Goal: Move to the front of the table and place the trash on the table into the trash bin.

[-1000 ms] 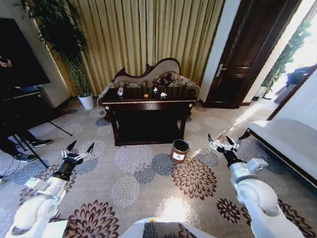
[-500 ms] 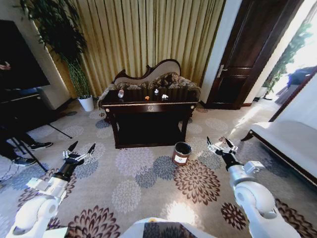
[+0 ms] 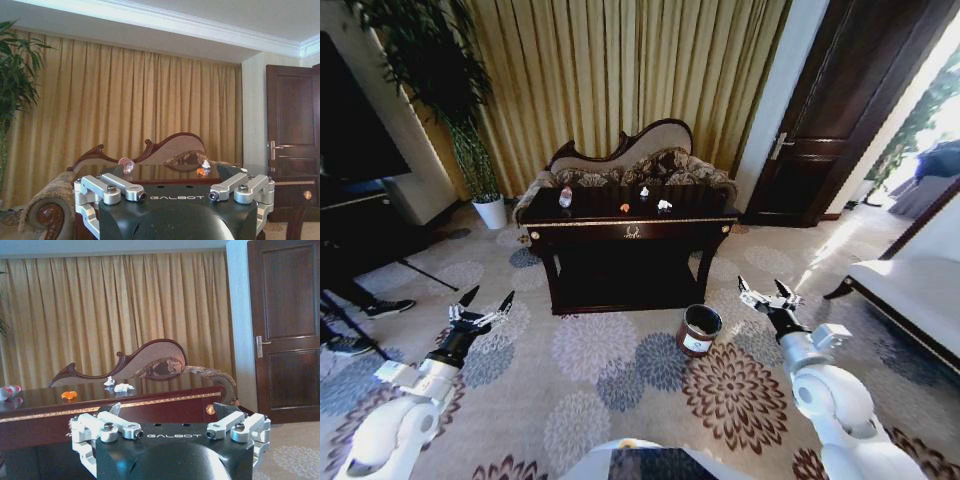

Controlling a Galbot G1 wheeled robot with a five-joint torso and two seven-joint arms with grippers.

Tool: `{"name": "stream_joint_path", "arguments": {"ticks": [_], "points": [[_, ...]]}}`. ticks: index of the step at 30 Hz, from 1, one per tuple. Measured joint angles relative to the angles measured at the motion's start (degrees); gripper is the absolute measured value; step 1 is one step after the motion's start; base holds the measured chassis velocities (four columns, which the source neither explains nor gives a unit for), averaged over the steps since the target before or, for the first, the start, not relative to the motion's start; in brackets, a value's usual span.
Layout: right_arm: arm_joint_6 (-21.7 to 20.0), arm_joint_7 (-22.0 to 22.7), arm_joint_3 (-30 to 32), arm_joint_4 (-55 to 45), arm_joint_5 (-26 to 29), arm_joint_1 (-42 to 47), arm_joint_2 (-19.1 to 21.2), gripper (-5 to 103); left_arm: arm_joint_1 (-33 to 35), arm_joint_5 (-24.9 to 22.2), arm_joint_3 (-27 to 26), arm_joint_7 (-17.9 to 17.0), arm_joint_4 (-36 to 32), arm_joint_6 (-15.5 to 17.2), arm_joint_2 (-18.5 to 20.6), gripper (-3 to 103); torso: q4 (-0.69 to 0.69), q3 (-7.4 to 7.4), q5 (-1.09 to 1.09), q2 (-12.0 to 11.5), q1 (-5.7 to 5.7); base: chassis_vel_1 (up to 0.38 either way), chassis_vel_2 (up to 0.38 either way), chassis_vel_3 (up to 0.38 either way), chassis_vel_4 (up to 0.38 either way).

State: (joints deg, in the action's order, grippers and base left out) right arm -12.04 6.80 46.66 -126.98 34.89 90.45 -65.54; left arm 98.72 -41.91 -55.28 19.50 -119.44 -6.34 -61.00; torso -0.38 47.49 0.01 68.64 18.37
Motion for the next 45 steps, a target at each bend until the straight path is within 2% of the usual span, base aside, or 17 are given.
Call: {"name": "stream_joint_path", "arguments": {"ticks": [6,12,17,19,24,45], "points": [[-0.01,0.00,0.14,-0.85,0.02,-0.15,0.39,100,0.31,-0.13,-0.81,-0.39,-1.30,0.02,-0.18,100,0.00,0.00,-0.01,0.00,0.00,-0.290,0.271,0.297,-0.259],[-2.09,0.00,2.22,-4.30,3.22,-1.63,2.39,100,1.34,-2.00,-5.30,-5.55,-7.58,4.06,0.39,100,0.01,0.00,-0.01,0.00,0.01,-0.254,0.279,0.276,-0.270],[-3.45,0.00,2.86,-7.33,3.66,-1.63,3.30,100,1.53,-2.04,-6.74,-6.53,-10.22,6.11,0.84,100,0.01,0.00,0.00,0.00,0.01,-0.227,0.249,0.230,-0.236],[-4.03,0.00,2.45,-8.30,3.60,-1.47,3.34,100,1.59,-1.91,-6.73,-6.74,-10.74,6.50,0.85,100,-0.02,0.00,-0.03,0.00,0.01,-0.201,0.175,0.174,-0.184],[-4.84,0.00,1.75,-8.45,3.26,-1.79,3.36,100,1.68,-1.61,-6.61,-6.74,-10.94,6.73,0.94,100,0.02,-0.01,0.00,0.01,-0.01,-0.156,0.169,0.149,-0.163],[-4.63,0.00,0.32,-8.09,2.22,-1.76,2.94,100,1.69,-1.13,-5.54,-6.11,-9.82,6.61,0.45,100,0.01,0.00,-0.01,0.01,0.00,-0.170,0.175,0.174,-0.179]]}}
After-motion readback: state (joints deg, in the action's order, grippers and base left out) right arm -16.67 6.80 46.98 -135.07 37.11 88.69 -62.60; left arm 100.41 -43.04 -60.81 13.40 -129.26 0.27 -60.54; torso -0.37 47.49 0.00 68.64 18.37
